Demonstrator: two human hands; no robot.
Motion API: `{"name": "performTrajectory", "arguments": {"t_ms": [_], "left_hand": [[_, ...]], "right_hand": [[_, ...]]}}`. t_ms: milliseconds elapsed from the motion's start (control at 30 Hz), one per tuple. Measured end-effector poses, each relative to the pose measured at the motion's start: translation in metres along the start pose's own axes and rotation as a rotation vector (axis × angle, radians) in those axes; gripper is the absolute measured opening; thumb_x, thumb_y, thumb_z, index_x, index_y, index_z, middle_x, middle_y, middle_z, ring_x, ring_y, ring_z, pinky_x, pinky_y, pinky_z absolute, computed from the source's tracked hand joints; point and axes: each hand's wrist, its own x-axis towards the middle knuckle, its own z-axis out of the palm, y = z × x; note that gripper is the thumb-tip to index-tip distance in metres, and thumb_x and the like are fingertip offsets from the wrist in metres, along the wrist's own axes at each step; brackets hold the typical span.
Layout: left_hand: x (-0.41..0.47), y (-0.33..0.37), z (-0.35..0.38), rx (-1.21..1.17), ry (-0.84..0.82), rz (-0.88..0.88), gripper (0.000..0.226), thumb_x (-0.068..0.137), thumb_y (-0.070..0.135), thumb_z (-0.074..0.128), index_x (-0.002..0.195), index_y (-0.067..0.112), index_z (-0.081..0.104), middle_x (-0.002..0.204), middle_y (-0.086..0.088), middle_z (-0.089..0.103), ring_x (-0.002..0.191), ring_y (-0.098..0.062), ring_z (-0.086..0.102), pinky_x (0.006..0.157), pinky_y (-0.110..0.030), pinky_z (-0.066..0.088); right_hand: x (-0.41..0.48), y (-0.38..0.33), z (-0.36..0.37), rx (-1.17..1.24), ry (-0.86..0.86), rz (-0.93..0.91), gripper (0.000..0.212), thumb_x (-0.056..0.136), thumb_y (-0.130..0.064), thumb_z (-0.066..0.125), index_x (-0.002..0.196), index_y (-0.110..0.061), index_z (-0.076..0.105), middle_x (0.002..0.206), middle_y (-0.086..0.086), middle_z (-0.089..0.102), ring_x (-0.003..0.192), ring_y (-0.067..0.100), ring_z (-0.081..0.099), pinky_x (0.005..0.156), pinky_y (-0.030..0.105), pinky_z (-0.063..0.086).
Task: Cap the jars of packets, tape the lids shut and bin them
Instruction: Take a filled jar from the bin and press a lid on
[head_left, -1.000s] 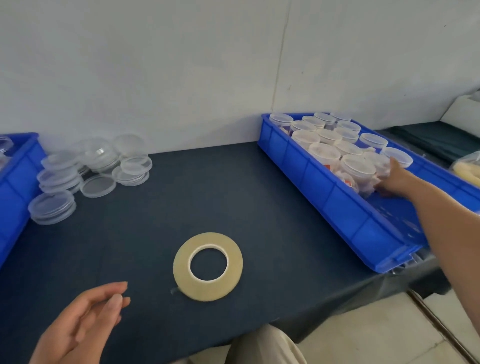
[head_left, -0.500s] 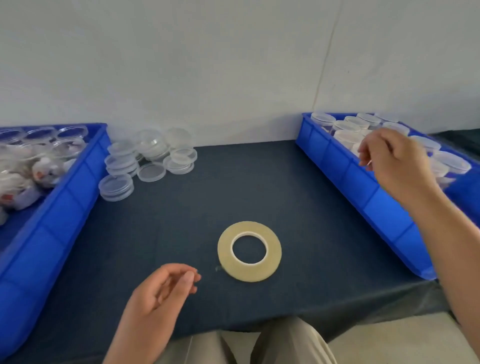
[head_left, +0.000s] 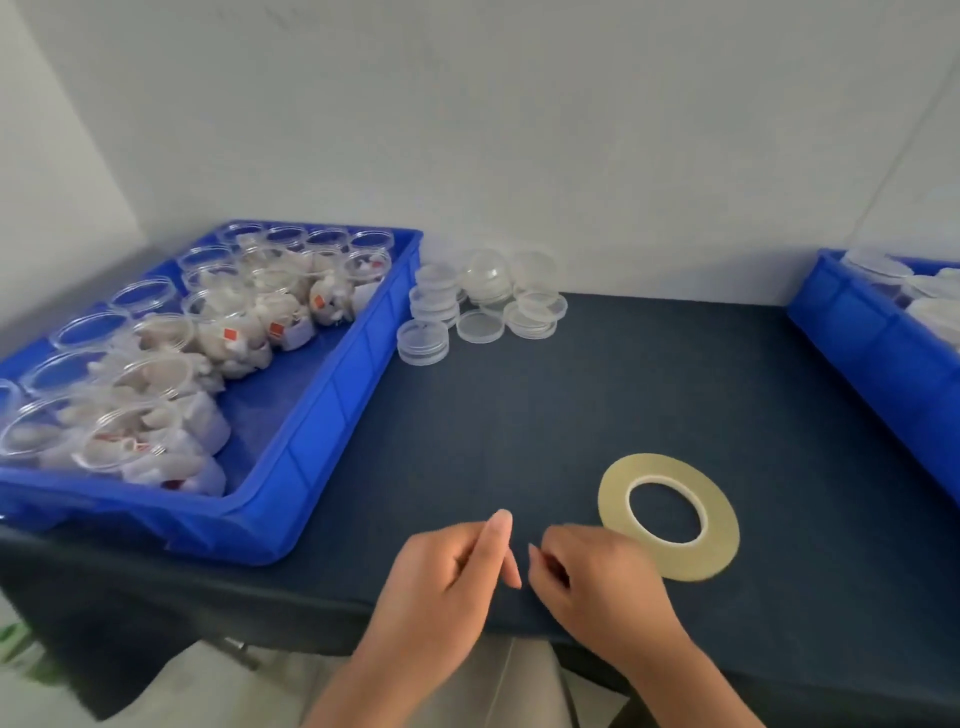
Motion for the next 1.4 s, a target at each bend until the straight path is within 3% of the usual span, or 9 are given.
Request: {"name": "performTrajectory", "arguments": {"t_ms": [267, 367, 467, 567, 733, 900, 1033, 1200, 1400], "left_hand": [[0.069, 0.028, -0.115, 0.368, 0.232, 0.072, 0.034, 0.091, 0.072, 0.053, 0.092, 0.043, 0.071, 0.073, 0.020, 0.069, 0.061, 0.000, 0.061, 0.057, -0.020, 0.044], [0.127, 0.022, -0.174, 0.579, 0.135, -0.071, 0.024, 0.092, 0.063, 0.059, 0.091, 0.042, 0.070, 0.093, 0.025, 0.072, 0.083, 0.001, 0.067, 0.078, -0.033, 0.054], [0.192, 0.008, -0.202, 0.814, 0.017, -0.088, 0.012, 0.100, 0.036, 0.060, 0.100, 0.033, 0.071, 0.102, 0.010, 0.068, 0.097, -0.018, 0.065, 0.087, -0.035, 0.049], [0.249, -0.004, -0.201, 0.883, 0.021, -0.087, 0.027, 0.104, 0.021, 0.056, 0.126, 0.017, 0.070, 0.123, -0.004, 0.069, 0.112, -0.029, 0.066, 0.090, -0.040, 0.051], [0.311, -0.023, -0.184, 0.915, 0.001, -0.061, 0.071, 0.098, 0.005, 0.055, 0.162, 0.028, 0.039, 0.163, -0.010, 0.044, 0.138, -0.037, 0.054, 0.107, -0.049, 0.049], [0.343, -0.040, -0.181, 0.847, 0.062, -0.116, 0.065, 0.098, 0.010, 0.058, 0.158, 0.026, 0.040, 0.157, -0.009, 0.051, 0.132, -0.036, 0.058, 0.093, -0.040, 0.046], [0.354, -0.053, -0.187, 0.931, 0.046, -0.150, 0.049, 0.102, 0.017, 0.058, 0.151, 0.014, 0.051, 0.150, -0.016, 0.056, 0.128, -0.039, 0.060, 0.099, -0.046, 0.050], [0.347, -0.054, -0.184, 0.991, 0.203, -0.058, 0.019, 0.101, 0.014, 0.059, 0.098, 0.010, 0.077, 0.110, -0.015, 0.073, 0.089, -0.032, 0.065, 0.076, -0.039, 0.050], [0.318, 0.007, -0.193, 0.947, 0.433, 0.161, 0.020, 0.103, 0.029, 0.062, 0.108, 0.012, 0.072, 0.131, -0.019, 0.056, 0.104, -0.041, 0.064, 0.086, -0.046, 0.050]], "right_hand": [[0.001, 0.006, 0.009, -0.017, 0.021, -0.027, 0.045, 0.095, -0.034, 0.073, 0.063, -0.023, 0.042, 0.057, -0.009, 0.042, 0.049, 0.012, 0.041, 0.043, 0.037, 0.038], [0.001, 0.005, 0.009, -0.024, 0.016, -0.017, 0.046, 0.094, -0.034, 0.074, 0.063, -0.023, 0.043, 0.057, -0.009, 0.043, 0.049, 0.012, 0.042, 0.042, 0.037, 0.040], [0.002, 0.005, 0.009, -0.024, -0.002, -0.002, 0.045, 0.095, -0.035, 0.073, 0.063, -0.023, 0.044, 0.057, -0.008, 0.044, 0.049, 0.013, 0.044, 0.044, 0.038, 0.043], [0.002, 0.005, 0.009, -0.018, 0.012, -0.016, 0.046, 0.092, -0.032, 0.077, 0.063, -0.022, 0.044, 0.057, -0.009, 0.043, 0.048, 0.012, 0.043, 0.043, 0.038, 0.043], [0.007, 0.005, 0.010, -0.026, 0.038, -0.040, 0.047, 0.082, -0.025, 0.088, 0.061, -0.020, 0.047, 0.055, -0.007, 0.045, 0.046, 0.014, 0.044, 0.040, 0.035, 0.040], [0.010, 0.007, 0.016, -0.068, 0.048, -0.034, 0.048, 0.076, -0.030, 0.089, 0.058, -0.021, 0.046, 0.053, -0.008, 0.044, 0.042, 0.013, 0.043, 0.037, 0.028, 0.035], [0.012, 0.005, 0.018, -0.040, 0.112, -0.022, 0.043, 0.085, -0.043, 0.068, 0.057, -0.022, 0.045, 0.053, -0.008, 0.043, 0.041, 0.013, 0.042, 0.034, 0.028, 0.036], [0.012, 0.002, 0.014, -0.034, 0.088, -0.008, 0.042, 0.088, -0.048, 0.061, 0.059, -0.024, 0.044, 0.054, -0.009, 0.043, 0.043, 0.011, 0.042, 0.037, 0.028, 0.037], [0.010, 0.004, 0.014, -0.026, 0.076, -0.009, 0.043, 0.090, -0.049, 0.062, 0.061, -0.025, 0.042, 0.055, -0.009, 0.043, 0.044, 0.011, 0.042, 0.038, 0.030, 0.037]]}}
